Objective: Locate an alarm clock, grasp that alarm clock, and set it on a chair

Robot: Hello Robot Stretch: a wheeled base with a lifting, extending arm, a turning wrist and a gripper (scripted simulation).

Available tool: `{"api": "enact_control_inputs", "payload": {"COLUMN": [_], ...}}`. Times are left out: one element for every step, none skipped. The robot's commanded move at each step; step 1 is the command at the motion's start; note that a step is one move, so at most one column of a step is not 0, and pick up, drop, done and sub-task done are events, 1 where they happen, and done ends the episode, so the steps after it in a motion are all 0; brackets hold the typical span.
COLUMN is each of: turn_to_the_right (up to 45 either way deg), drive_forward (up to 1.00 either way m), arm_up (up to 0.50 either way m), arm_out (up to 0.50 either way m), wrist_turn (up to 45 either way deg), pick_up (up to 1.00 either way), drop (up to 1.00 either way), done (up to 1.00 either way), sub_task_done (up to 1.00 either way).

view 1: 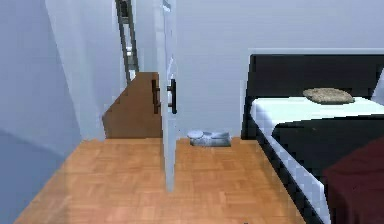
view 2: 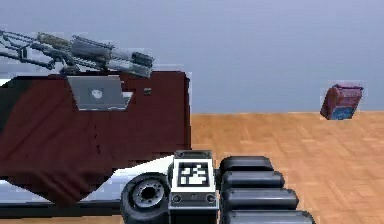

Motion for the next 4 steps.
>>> {"api": "enact_control_inputs", "payload": {"turn_to_the_right": [0.0, -45.0, -3.0, 0.0], "drive_forward": [0.55, 0.0, 0.0, 0.1], "arm_up": [0.0, 0.0, 0.0, 0.0], "arm_out": [0.0, 0.0, 0.0, 0.0], "wrist_turn": [0.0, 0.0, 0.0, 0.0], "pick_up": [0.0, 0.0, 0.0, 0.0], "drop": [0.0, 0.0, 0.0, 0.0], "done": [0.0, 0.0, 0.0, 0.0], "sub_task_done": [0.0, 0.0, 0.0, 0.0]}}
